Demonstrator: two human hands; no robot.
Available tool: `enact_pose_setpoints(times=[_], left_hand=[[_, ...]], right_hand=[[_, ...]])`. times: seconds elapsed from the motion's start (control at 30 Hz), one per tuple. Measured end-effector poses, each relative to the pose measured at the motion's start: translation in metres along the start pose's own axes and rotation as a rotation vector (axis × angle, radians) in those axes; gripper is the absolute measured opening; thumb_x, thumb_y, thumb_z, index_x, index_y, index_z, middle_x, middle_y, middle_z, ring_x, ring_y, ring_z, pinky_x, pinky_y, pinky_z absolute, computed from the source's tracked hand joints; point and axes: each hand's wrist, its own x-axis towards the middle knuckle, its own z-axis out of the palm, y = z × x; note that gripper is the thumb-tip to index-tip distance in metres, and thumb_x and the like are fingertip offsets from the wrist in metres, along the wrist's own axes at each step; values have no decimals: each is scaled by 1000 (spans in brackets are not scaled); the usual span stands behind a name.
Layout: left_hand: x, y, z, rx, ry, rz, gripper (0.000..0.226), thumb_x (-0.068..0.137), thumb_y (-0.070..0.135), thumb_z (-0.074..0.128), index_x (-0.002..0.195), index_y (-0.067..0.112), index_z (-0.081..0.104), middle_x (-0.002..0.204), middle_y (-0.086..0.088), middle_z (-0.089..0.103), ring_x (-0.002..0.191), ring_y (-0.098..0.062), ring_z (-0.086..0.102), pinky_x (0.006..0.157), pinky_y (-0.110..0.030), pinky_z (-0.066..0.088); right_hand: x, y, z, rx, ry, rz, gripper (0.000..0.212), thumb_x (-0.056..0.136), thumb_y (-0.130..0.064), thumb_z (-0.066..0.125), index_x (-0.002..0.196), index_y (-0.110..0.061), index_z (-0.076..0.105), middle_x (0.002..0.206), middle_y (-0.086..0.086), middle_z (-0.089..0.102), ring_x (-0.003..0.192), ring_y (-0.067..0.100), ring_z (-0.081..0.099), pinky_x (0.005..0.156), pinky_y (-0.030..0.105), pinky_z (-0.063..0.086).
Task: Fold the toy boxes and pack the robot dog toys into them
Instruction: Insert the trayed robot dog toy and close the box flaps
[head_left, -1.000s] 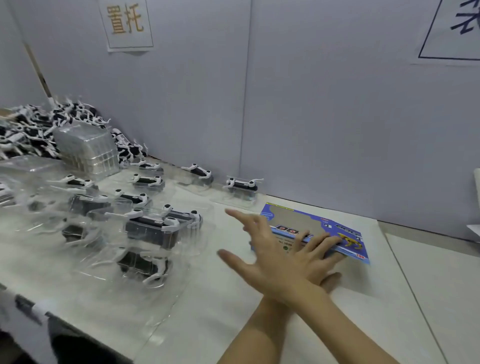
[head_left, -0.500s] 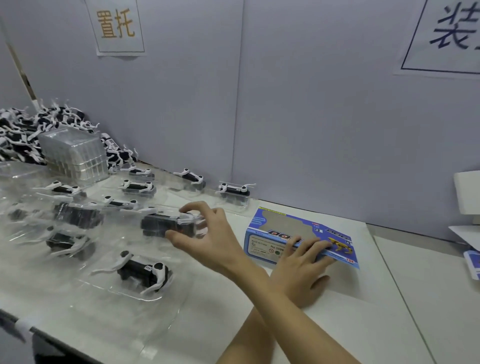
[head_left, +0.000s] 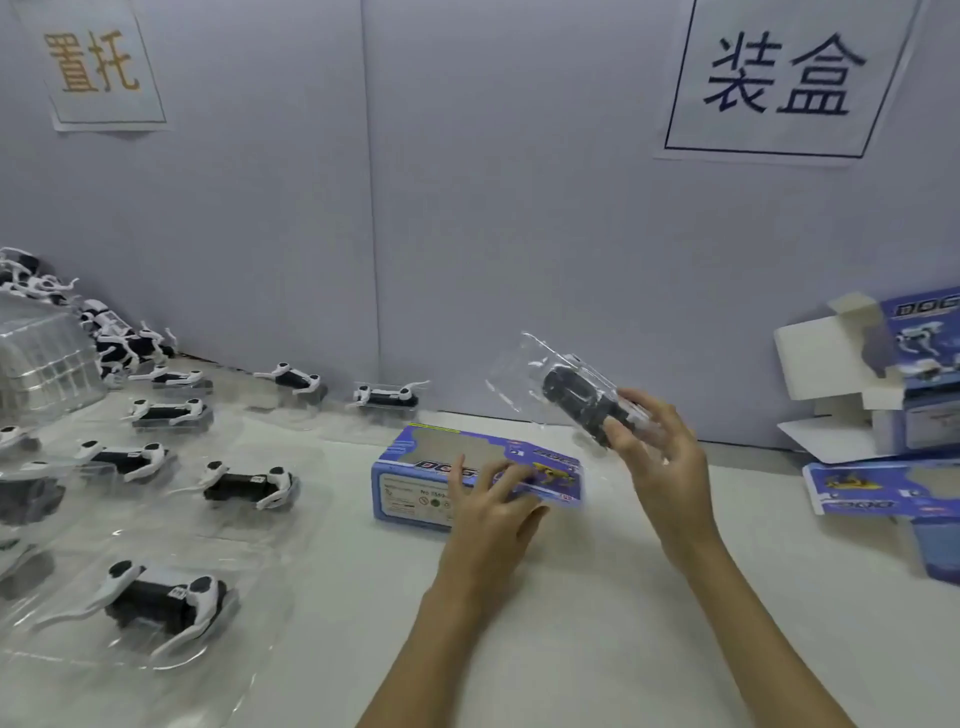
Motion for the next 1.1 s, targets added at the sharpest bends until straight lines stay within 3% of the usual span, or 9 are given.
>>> enact_pose_setpoints(times=[0.17, 0.27, 0.4, 0.5, 0.63, 0.8, 0.87, 0.93, 1.1], left_hand=[[5, -9, 0, -125, 188, -225, 20, 70, 1, 87, 80, 14, 74, 119, 0, 72, 104, -22, 69, 112, -60, 33], [7, -11, -7, -159, 215, -250, 16, 75, 8, 75, 91, 12, 75, 129, -1, 67, 111, -18, 64, 118, -58, 25], [7, -16, -12, -122, 190, -226, 24, 75, -2, 83, 96, 10, 77, 128, -5, 68, 107, -25, 69, 116, -65, 27], [5, -22, -10, -91, 194, -184, 26, 75, -3, 85, 95, 11, 77, 126, -6, 69, 107, -26, 69, 113, -67, 29], [3, -25, -5, -41, 193, -103, 19, 78, 5, 78, 96, 11, 76, 126, -6, 69, 113, -20, 62, 112, -65, 31], [5, -26, -8, -78, 225, -175, 17, 81, 11, 74, 99, 13, 76, 130, -4, 66, 106, -26, 69, 117, -64, 26], [4, -24, -7, -103, 222, -141, 14, 82, 13, 75, 97, 15, 75, 130, -3, 66, 109, -26, 68, 117, -64, 27], [2, -22, -4, -109, 188, -28, 14, 85, 13, 76, 98, 17, 74, 129, -5, 66, 117, -27, 65, 114, -67, 31], [1, -14, 6, -31, 15, 147, 57, 79, -2, 78, 124, 27, 61, 137, -10, 63, 129, -32, 58, 112, -70, 30]], right_hand=[[-8, 38, -45, 24, 156, 151, 34, 74, -57, 78, 104, -44, 71, 100, -17, 75, 88, -3, 70, 65, 4, 46], [-6, 61, -46, -39, 123, 250, 26, 83, -43, 85, 104, -38, 70, 112, 4, 73, 95, 11, 73, 68, 13, 51], [-6, 71, -46, -212, 42, 333, 46, 79, -60, 81, 116, -39, 65, 132, 11, 54, 106, 17, 69, 86, 30, 54], [-8, 69, -48, -244, 62, 376, 51, 81, -80, 57, 113, -40, 63, 129, 8, 42, 100, 10, 61, 74, 23, 45], [-3, 65, -50, -377, 55, 421, 75, 98, -69, 21, 124, -15, 66, 133, 22, 55, 122, 42, 51, 106, 48, 41], [-13, 56, -56, -651, -47, 450, 27, 90, -44, 74, 102, -24, 59, 121, 9, 53, 99, 26, 62, 96, 43, 49], [-14, 55, -56, -630, -138, 434, 42, 87, -31, 77, 122, -28, 54, 126, 6, 54, 91, 18, 63, 92, 39, 49], [-13, 52, -56, -626, -236, 442, 69, 82, -23, 76, 142, -33, 44, 131, 2, 55, 108, 22, 61, 96, 39, 49], [-14, 52, -57, -663, -325, 499, 85, 79, -34, 82, 153, -30, 39, 135, -5, 56, 114, 19, 58, 91, 34, 48]])
